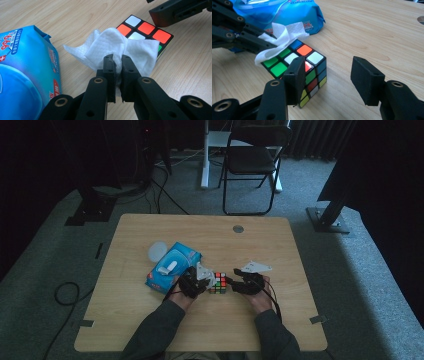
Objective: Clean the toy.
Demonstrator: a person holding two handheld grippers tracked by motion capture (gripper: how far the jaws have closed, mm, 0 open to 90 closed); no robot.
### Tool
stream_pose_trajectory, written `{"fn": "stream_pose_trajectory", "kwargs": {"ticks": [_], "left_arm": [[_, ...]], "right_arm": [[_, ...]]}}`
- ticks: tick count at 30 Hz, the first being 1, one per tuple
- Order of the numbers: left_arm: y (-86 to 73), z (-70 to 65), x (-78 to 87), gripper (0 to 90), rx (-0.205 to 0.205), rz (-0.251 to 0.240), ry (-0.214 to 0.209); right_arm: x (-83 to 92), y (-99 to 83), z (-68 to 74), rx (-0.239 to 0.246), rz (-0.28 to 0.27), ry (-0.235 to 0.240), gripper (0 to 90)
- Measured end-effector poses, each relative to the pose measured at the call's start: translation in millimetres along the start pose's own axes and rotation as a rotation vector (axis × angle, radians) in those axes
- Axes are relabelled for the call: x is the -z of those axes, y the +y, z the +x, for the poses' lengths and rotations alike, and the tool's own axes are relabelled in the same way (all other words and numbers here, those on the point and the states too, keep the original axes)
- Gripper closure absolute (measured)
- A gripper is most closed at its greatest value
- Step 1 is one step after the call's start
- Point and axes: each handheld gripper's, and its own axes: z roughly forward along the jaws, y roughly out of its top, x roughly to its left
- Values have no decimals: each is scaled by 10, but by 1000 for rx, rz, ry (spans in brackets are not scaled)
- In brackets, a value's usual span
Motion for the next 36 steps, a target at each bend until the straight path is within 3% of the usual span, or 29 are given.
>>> {"fn": "stream_pose_trajectory", "kwargs": {"ticks": [10, 12, 15, 17, 18, 22, 28, 31, 35, 36], "left_arm": [[6, 18, 33, 841, 13, -21, 9], [9, 32, 55, 841, 21, -30, 13], [18, 48, 79, 841, 20, -37, 15], [16, 52, 88, 841, 24, -42, 17], [16, 58, 90, 841, 27, -43, 19], [9, 83, 101, 841, 48, -53, 24], [20, 97, 147, 841, 47, -67, 29], [24, 116, 175, 841, 48, -73, 33], [23, 139, 198, 841, 58, -84, 40], [23, 146, 205, 841, 57, -85, 41]], "right_arm": [[-31, 39, 7, -2, 8, -30, 441], [-28, 45, -15, -1, 18, -39, 456], [-82, -18, -11, 36, 77, -73, 446], [-62, -41, -8, 23, 54, -89, 445], [-42, -31, -8, 4, 36, -81, 441], [-5, 65, 54, 9, 3, -53, 398], [-86, 102, 143, 32, 21, -35, 379], [-115, 77, 140, 12, 26, -27, 379], [-96, 65, 88, -2, 22, -30, 420], [-69, 38, 37, -33, 16, -1, 479]]}}
